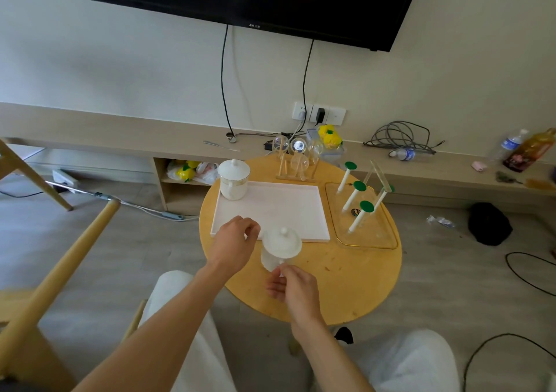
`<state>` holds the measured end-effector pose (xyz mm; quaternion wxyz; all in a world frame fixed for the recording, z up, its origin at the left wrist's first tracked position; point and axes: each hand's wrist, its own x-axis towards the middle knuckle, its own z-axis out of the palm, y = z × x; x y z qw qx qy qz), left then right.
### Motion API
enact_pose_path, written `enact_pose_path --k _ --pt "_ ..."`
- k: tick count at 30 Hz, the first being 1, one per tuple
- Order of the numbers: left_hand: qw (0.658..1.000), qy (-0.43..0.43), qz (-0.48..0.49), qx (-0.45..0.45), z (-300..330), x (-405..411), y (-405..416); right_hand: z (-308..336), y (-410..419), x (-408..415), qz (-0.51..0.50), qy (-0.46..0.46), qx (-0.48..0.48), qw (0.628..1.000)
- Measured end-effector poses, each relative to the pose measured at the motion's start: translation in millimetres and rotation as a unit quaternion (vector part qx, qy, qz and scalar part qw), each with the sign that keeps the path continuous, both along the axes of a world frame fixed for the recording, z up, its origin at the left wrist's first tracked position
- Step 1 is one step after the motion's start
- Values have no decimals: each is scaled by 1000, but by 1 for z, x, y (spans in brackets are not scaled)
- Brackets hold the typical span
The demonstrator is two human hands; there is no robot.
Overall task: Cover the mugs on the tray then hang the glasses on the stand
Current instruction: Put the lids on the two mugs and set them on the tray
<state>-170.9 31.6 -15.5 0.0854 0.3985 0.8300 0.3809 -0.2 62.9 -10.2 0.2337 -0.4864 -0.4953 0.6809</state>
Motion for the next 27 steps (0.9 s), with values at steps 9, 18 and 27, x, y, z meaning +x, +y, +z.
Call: enact_pose_path --k 9,18,27 --pt "996 50 18 -66 -28 -33 3 20 73 -67 -15 17 17 1000" --pt "984 87 3 -153 -45 -52 24 6 124 -144 -29 18 -32 999" --pt "985 89 6 -144 -58 -56 30 -12 140 -174 -12 -1 -8 1000"
